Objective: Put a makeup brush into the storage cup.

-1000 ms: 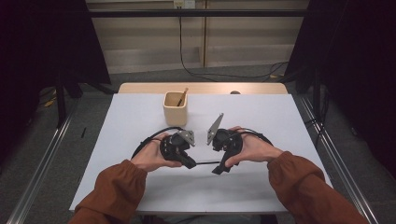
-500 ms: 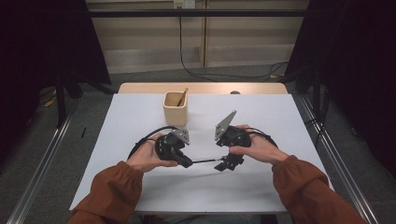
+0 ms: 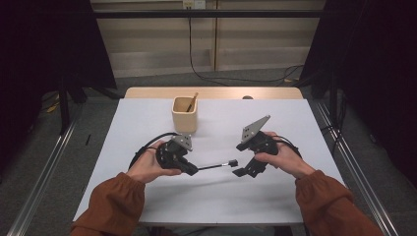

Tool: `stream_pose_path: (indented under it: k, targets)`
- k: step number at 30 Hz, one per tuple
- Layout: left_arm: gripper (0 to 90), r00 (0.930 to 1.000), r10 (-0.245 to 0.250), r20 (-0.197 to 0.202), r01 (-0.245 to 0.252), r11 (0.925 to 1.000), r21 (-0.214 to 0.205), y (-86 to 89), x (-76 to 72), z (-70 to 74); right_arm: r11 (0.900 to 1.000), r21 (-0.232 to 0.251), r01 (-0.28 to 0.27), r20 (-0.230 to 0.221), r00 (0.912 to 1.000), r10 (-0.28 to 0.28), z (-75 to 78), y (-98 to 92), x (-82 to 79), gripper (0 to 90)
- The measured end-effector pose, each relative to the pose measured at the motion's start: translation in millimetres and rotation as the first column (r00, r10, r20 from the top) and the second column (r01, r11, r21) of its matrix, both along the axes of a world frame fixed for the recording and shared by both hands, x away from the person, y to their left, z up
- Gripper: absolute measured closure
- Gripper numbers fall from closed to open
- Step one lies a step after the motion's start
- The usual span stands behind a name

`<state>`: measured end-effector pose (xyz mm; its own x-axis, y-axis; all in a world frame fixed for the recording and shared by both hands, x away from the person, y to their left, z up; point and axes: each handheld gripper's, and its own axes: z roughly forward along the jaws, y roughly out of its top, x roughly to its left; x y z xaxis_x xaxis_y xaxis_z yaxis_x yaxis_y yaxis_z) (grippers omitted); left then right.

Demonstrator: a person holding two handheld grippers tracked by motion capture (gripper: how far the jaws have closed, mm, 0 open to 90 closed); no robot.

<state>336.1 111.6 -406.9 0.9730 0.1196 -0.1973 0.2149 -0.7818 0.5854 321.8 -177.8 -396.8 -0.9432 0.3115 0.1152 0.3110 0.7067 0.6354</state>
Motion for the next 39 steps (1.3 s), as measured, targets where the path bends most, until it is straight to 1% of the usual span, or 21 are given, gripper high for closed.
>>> stream_pose_path:
  k: [4,6,10,12,14,15,17,19,21,25,26,27,29,30,32,33,34,35,37,38,39]
  targets:
    - [85.6,0.9999,0.014,0.000,-0.014,0.9998,-0.013,4.4,-1.0,0.5,0.9992,0.033,0.020,-0.002,0.9998,-0.020,-1.1,-7.4,-3.4,6.1]
    - [85.6,0.9998,0.022,0.004,-0.022,0.9995,-0.023,7.1,-1.5,1.2,0.9975,0.063,0.032,0.004,0.9995,-0.033,-1.6,-12.2,-5.9,6.1]
    - [85.6,0.9994,0.034,-0.001,-0.034,0.9980,-0.053,12.7,-3.4,0.3,0.9942,0.097,0.046,0.003,0.9989,-0.046,-2.0,-19.4,-11.2,6.0]
    - [85.6,0.9990,0.044,-0.006,-0.045,0.9961,-0.075,15.7,-4.1,-1.0,0.9915,0.117,0.058,0.004,0.9982,-0.059,-2.5,-22.4,-13.3,5.6]
    - [85.6,0.9981,0.060,-0.010,-0.061,0.9934,-0.098,18.4,-4.8,-2.9,0.9895,0.130,0.064,0.005,0.9979,-0.065,-3.5,-25.4,-15.1,5.3]
    - [85.6,0.9980,0.064,-0.008,-0.064,0.9934,-0.095,19.5,-5.1,-3.5,0.9883,0.135,0.071,0.005,0.9974,-0.073,-4.1,-26.7,-16.1,5.0]
    - [85.6,0.9975,0.070,-0.012,-0.071,0.9918,-0.107,20.5,-6.3,-5.3,0.9862,0.140,0.088,0.004,0.9960,-0.089,-5.6,-28.5,-17.4,5.1]
    - [85.6,0.9973,0.073,-0.009,-0.073,0.9905,-0.116,22.0,-7.4,-5.0,0.9819,0.159,0.103,0.015,0.9942,-0.107,-6.7,-29.8,-19.4,5.2]
    - [85.6,0.9971,0.076,-0.006,-0.077,0.9890,-0.126,24.0,-7.7,-4.4,0.9800,0.172,0.100,0.015,0.9945,-0.104,-7.6,-30.6,-21.0,5.2]
    - [85.6,0.9953,0.097,-0.007,-0.097,0.9836,-0.152,27.9,-8.4,-4.5,0.9787,0.177,0.104,0.006,0.9942,-0.107,-11.5,-31.9,-24.0,5.1]
    - [85.6,0.9950,0.100,-0.005,-0.099,0.9829,-0.155,28.5,-8.7,-4.8,0.9785,0.179,0.102,0.003,0.9945,-0.105,-12.0,-32.5,-25.0,5.1]
    - [85.6,0.9956,0.094,0.001,-0.093,0.9846,-0.148,29.4,-8.3,-5.0,0.9782,0.181,0.101,0.004,0.9946,-0.104,-11.9,-32.9,-26.0,5.0]
    - [85.6,0.9948,0.102,-0.002,-0.101,0.9825,-0.157,30.3,-8.7,-6.3,0.9759,0.195,0.098,0.003,0.9949,-0.101,-10.8,-34.2,-28.0,4.9]
    - [85.7,0.9942,0.108,0.001,-0.106,0.9820,-0.156,30.8,-9.1,-6.5,0.9736,0.206,0.098,0.000,0.9950,-0.100,-10.1,-34.8,-29.0,4.9]
    - [85.6,0.9931,0.117,-0.005,-0.116,0.9776,-0.175,32.2,-10.0,-7.1,0.9702,0.219,0.103,0.008,0.9942,-0.107,-8.3,-36.0,-30.9,4.8]
    - [85.7,0.9934,0.115,0.002,-0.113,0.9779,-0.176,33.6,-9.7,-6.9,0.9685,0.227,0.103,0.012,0.9940,-0.108,-7.6,-36.6,-31.8,4.7]
    - [85.6,0.9928,0.120,0.001,-0.118,0.9760,-0.183,34.7,-10.2,-6.9,0.9664,0.235,0.105,0.011,0.9938,-0.111,-7.2,-37.4,-32.7,4.7]
    - [85.6,0.9910,0.134,-0.008,-0.133,0.9722,-0.193,35.7,-11.4,-7.1,0.9631,0.247,0.107,0.015,0.9933,-0.115,-7.4,-38.1,-33.6,4.8]
    - [85.6,0.9897,0.143,-0.012,-0.142,0.9680,-0.207,38.1,-12.0,-6.9,0.9586,0.258,0.121,0.019,0.9912,-0.131,-9.1,-39.9,-35.7,4.8]
    - [85.6,0.9899,0.141,-0.015,-0.141,0.9675,-0.210,38.9,-12.6,-6.8,0.9558,0.262,0.133,0.021,0.9894,-0.144,-10.5,-40.7,-36.6,4.0]
    - [85.7,0.9906,0.136,-0.010,-0.135,0.9677,-0.213,39.5,-13.2,-6.7,0.9504,0.271,0.152,0.028,0.9858,-0.166,-12.2,-41.8,-37.6,3.1]
